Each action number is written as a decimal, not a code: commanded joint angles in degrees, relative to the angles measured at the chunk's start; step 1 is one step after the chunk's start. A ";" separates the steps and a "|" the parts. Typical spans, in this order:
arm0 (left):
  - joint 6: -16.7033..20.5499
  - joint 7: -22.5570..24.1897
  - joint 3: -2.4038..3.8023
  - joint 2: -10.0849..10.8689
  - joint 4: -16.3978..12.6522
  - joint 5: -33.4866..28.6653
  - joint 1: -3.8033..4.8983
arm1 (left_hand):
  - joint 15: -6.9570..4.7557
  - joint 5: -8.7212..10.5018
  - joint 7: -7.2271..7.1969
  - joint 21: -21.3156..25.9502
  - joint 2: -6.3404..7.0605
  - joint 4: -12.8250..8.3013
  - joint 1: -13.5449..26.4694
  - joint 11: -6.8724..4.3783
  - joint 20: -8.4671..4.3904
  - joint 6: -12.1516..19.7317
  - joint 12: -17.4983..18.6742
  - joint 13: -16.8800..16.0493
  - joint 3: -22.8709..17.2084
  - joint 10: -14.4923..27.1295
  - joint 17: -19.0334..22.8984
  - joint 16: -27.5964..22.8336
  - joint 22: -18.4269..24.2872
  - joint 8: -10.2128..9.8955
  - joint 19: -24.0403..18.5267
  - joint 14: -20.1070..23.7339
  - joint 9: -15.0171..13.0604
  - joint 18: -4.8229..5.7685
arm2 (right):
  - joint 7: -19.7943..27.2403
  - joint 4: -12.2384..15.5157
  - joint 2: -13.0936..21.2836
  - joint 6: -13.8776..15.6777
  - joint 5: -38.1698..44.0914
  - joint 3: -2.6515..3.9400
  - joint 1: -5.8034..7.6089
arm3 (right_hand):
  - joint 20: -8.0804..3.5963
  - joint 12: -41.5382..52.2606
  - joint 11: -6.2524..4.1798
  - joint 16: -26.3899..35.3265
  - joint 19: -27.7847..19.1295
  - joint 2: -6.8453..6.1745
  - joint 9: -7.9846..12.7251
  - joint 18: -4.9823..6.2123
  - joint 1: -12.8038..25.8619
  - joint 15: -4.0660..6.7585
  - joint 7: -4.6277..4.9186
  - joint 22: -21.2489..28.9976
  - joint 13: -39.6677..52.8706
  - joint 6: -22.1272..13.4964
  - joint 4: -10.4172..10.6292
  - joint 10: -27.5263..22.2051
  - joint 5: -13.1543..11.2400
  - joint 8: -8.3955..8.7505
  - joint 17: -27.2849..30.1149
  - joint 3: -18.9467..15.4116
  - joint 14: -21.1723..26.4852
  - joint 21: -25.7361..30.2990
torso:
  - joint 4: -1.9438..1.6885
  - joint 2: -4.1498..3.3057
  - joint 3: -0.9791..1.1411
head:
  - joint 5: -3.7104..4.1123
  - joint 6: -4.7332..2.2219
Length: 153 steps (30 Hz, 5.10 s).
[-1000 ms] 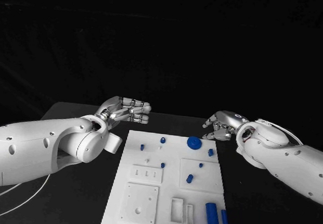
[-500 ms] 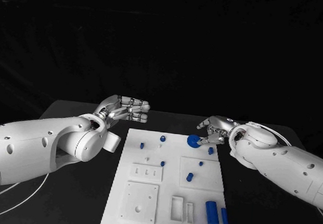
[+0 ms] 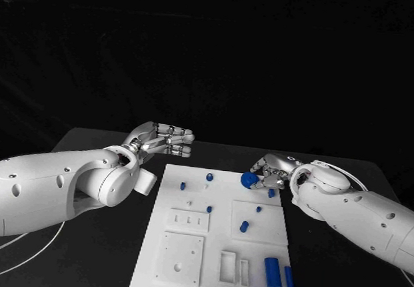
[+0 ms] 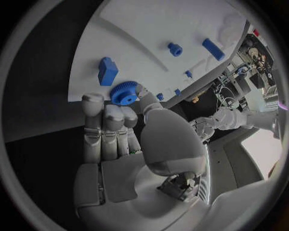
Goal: Assemble the parts on the task board
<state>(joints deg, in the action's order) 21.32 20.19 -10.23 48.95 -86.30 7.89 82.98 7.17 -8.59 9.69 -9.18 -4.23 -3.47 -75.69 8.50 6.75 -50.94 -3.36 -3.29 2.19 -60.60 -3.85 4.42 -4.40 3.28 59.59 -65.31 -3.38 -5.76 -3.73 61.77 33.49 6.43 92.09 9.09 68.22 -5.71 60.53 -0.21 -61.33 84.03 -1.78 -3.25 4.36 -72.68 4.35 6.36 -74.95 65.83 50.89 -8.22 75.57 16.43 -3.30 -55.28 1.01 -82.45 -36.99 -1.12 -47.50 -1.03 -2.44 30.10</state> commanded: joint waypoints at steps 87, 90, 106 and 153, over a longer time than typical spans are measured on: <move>-0.55 -0.57 0.04 -0.04 0.57 0.41 0.06 | 0.08 -1.26 0.06 -0.34 -0.02 -1.43 -0.92 0.22 -0.26 1.47 -0.16 -0.04 -1.32 0.70 -0.07 0.05 -0.04 0.03 0.10 -0.39 0.05 0.80 | -7.04 10.99 -1.37 12.15 15.10 -1.36 0.24 | -0.23 0.60 -0.75 -0.36 2.97 -3.04 -0.47 -0.52 1.74 0.38 -2.06 -4.00 0.53 14.26 5.27 1.76 -7.38 -0.26 -0.68 12.31 -0.55 -0.99 | 0.08 0.00 0.11 | -1.92 0.07; -0.52 -0.57 0.04 -0.03 0.55 0.41 0.06 | 0.08 -1.26 0.06 -0.34 -0.02 -1.43 -0.92 0.22 -0.26 1.47 -0.16 -0.04 -1.32 0.70 -0.07 0.05 -0.04 0.03 0.10 -0.39 0.05 0.80 | -7.48 11.63 -1.75 12.48 15.49 -1.79 0.30 | -0.23 0.59 -0.75 -0.40 2.98 -3.29 -0.47 -0.52 1.55 0.38 -2.06 -4.03 0.52 14.32 5.65 1.80 -7.38 -0.27 -0.68 12.71 -0.57 -1.15 | 0.08 -0.04 0.07 | -1.98 0.05; -0.51 -0.54 0.04 -0.56 0.68 0.41 0.06 | 0.10 -1.32 0.03 -0.43 0.00 -1.77 -0.81 0.22 -0.25 1.27 -0.16 -0.04 -1.57 0.67 -0.05 0.00 -0.04 0.05 0.02 -0.31 0.04 0.79 | -8.97 10.88 -5.40 11.75 16.99 -4.93 0.66 | -0.21 0.46 -0.68 -0.30 2.97 -3.65 -0.46 -0.54 1.37 0.37 -1.98 -3.97 0.38 14.11 5.87 1.79 -7.13 -0.26 -0.51 13.78 -0.54 -1.05 | -0.14 -0.11 0.04 | -2.72 0.16; -0.86 -0.77 0.05 -1.92 1.24 0.41 0.07 | 0.12 -1.35 0.09 -0.53 -0.02 -2.06 -0.65 0.27 -0.23 1.82 -0.15 -0.04 -1.67 0.88 -0.06 0.01 -0.04 0.01 -0.04 -0.28 0.07 0.76 | -7.89 4.00 -11.93 9.90 17.32 -8.05 0.62 | -0.02 -0.64 -0.36 0.45 2.85 -4.13 -0.31 -0.41 1.87 0.16 -1.45 -3.66 -0.73 10.21 5.01 1.07 -8.69 -0.22 0.40 14.63 -0.41 0.36 | 0.12 -0.11 0.18 | -3.80 0.77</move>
<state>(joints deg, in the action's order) 21.30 19.05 -10.23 47.14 -85.01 7.99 82.99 7.17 -9.70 9.80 -9.41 -4.08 -5.19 -76.29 8.71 6.75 -49.40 -3.36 -3.27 0.47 -59.98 -3.85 4.39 -4.40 3.28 59.59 -65.30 -3.36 -5.75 -11.55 66.19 21.53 17.74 108.79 1.23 69.11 -5.72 60.08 -0.81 -61.09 84.03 -5.45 -3.66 4.35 -70.89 4.60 4.82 -74.91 65.14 61.44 -2.94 76.74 7.99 -3.46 -54.95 15.67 -82.70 -36.80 -1.13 -47.61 -0.91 -6.17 30.95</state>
